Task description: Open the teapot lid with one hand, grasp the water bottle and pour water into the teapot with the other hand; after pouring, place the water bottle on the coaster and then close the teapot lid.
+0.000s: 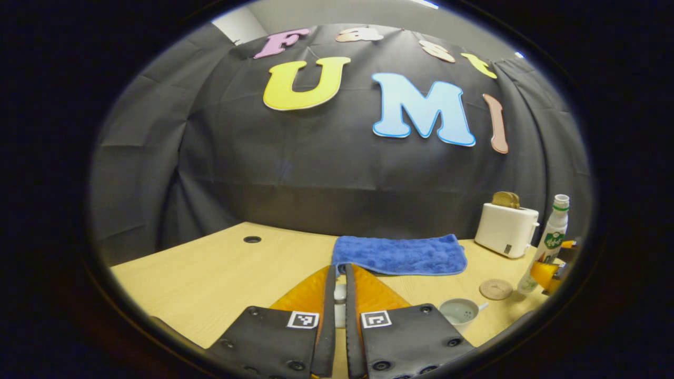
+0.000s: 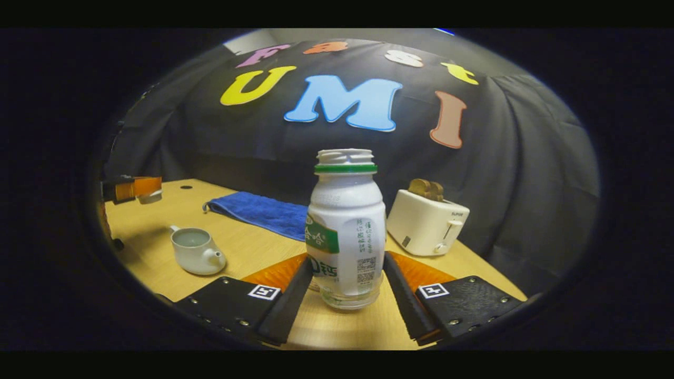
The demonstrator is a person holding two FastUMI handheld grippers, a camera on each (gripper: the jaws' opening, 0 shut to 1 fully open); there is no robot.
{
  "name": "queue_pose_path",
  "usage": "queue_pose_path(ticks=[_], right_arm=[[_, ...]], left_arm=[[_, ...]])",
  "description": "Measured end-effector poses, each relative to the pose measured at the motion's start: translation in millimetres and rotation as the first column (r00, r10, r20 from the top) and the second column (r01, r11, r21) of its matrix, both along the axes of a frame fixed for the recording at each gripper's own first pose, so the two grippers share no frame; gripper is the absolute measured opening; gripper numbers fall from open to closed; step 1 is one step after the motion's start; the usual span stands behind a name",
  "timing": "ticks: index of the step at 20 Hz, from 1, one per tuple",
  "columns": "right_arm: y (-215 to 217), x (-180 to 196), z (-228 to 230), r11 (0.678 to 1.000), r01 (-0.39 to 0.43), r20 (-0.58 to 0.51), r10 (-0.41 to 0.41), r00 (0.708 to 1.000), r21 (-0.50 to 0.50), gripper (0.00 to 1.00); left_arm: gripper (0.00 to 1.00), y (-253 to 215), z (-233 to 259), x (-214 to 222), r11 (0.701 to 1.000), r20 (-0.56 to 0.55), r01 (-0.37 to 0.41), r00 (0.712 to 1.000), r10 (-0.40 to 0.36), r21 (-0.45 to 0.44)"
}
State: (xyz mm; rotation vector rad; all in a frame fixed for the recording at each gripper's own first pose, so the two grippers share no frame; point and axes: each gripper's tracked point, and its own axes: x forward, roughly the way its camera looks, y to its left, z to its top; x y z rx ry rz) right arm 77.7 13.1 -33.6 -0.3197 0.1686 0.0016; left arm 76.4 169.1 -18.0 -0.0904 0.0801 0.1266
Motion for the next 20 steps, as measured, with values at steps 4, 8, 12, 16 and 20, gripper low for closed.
queue_pose_path(ticks=[4,8,12,16,20], right_arm=[[7.2,7.8,3.6,0.979,-0.022,-0.005,0.022,1.000,-0.204,0.81],[18.9,12.0,1.4,0.945,-0.054,-0.021,0.050,0.999,-0.324,0.81],[26.6,20.6,5.0,0.894,-0.071,-0.018,0.070,0.997,-0.442,0.81],[36.7,23.3,3.5,0.830,-0.103,-0.025,0.106,0.994,-0.548,0.81],[46.2,24.3,0.9,0.774,-0.125,-0.030,0.136,0.990,-0.620,0.81]], left_arm=[[0.19,-1.8,-3.1,0.7,1.000,-0.010,0.006,1.000,-0.006,-0.011],[0.19,0.2,-5.0,0.4,1.000,-0.015,0.005,1.000,-0.005,-0.016],[0.19,1.6,-8.4,0.4,1.000,-0.024,0.004,1.000,-0.005,-0.018],[0.19,3.8,-9.7,1.1,1.000,-0.028,-0.002,1.000,0.001,-0.016],[0.19,4.8,-13.6,3.3,1.000,-0.038,-0.006,0.999,0.005,-0.022]])
